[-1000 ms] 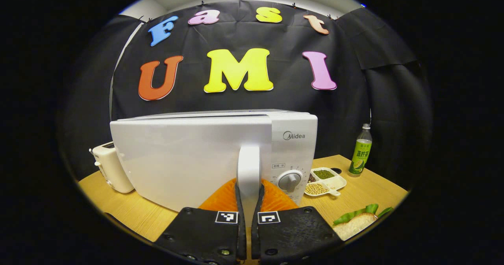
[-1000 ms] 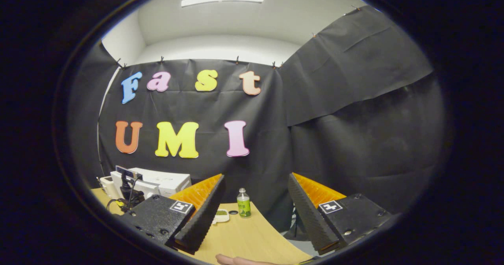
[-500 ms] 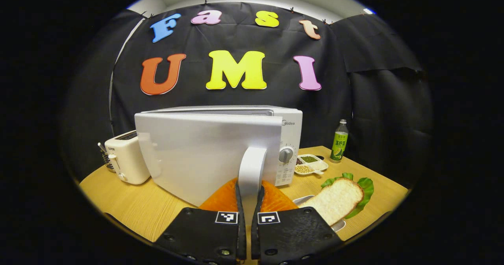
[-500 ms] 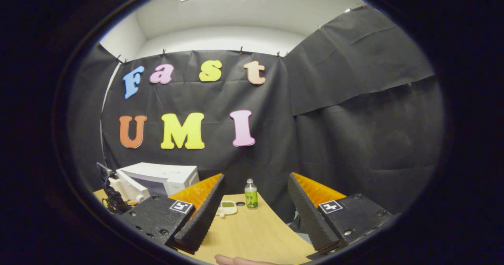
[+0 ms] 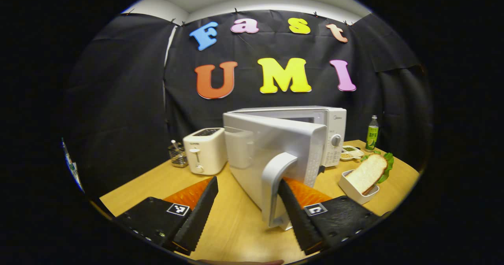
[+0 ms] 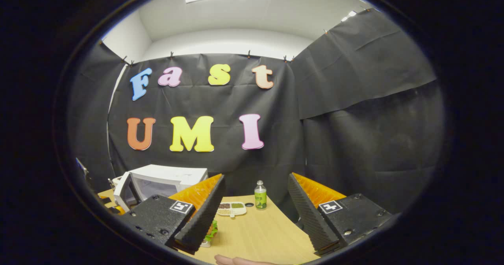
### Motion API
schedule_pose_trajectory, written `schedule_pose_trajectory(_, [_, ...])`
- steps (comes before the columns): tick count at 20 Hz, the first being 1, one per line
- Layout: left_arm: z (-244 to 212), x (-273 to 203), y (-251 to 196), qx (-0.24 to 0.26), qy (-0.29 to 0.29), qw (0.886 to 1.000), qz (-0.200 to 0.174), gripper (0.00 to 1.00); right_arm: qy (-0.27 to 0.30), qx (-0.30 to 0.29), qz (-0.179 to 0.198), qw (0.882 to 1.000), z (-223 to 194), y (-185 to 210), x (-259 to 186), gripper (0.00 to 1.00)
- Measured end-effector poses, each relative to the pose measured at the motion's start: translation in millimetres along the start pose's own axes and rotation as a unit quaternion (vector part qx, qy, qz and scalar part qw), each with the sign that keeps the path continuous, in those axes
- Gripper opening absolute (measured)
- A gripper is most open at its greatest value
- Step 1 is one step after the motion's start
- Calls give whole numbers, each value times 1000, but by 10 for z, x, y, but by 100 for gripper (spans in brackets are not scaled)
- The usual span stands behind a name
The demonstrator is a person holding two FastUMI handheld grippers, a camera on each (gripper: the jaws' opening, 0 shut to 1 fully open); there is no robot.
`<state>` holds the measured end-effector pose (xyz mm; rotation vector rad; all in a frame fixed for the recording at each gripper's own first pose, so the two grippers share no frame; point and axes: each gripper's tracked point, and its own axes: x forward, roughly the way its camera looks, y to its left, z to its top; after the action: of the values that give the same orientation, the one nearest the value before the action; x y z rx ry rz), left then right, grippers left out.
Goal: Open the microwave oven with the left hand, put the food in, and close the microwave oven.
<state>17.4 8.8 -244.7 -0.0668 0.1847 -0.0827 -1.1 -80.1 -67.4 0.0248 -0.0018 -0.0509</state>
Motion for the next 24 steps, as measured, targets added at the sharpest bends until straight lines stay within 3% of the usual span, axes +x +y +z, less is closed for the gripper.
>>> schedule_pose_trajectory(1, [-3,-113,86,-8,2,1000,-2,89,1,-2,3,1000,-17,69,19,100])
schedule_pose_trajectory(2, [30,-242,217,-10,3,1000,6,93,3,-6,8,1000,-46,149,40,100])
schedule_pose_trajectory(3, [69,-346,393,-7,3,1000,19,89,5,-10,12,1000,-79,215,74,95])
schedule_pose_trajectory(5, [226,-549,599,-6,-6,999,37,87,15,-16,17,1000,-166,337,143,100])
schedule_pose_trajectory(6, [302,-623,671,-5,-7,999,45,96,25,-18,24,999,-225,414,177,100])
schedule_pose_trajectory(9, [567,-843,880,-13,-17,997,73,96,57,-18,42,997,-328,589,344,95])
schedule_pose_trajectory(10, [657,-893,885,-18,-20,997,71,87,67,-22,47,996,-363,629,414,95])
schedule_pose_trajectory(11, [729,-934,871,-21,-22,997,70,96,77,-26,55,995,-400,671,476,95])
schedule_pose_trajectory(12, [809,-964,869,-20,-28,997,72,96,89,-31,65,993,-441,722,541,100])
schedule_pose_trajectory(13, [898,-982,869,-20,-35,996,76,96,106,-35,74,991,-504,751,610,95])
schedule_pose_trajectory(15, [1058,-997,833,-21,-48,996,75,96,150,-37,95,983,-664,798,762,100])
schedule_pose_trajectory(16, [1130,-988,786,-22,-51,996,71,85,178,-38,111,977,-771,842,829,96])
schedule_pose_trajectory(17, [1170,-971,741,-18,-53,996,68,96,205,-41,127,970,-887,867,896,96])
schedule_pose_trajectory(20, [1341,-894,639,-3,-60,996,70,96,299,-48,163,939,-1344,893,1074,100])
schedule_pose_trajectory(21, [1383,-860,589,0,-64,996,67,85,332,-42,177,926,-1497,919,1111,100])
schedule_pose_trajectory(23, [1447,-795,508,0,-68,996,64,85,402,-14,219,889,-1816,1031,1107,96])
schedule_pose_trajectory(24, [1474,-756,464,-1,-69,996,60,95,434,7,235,870,-1953,1079,1112,100])
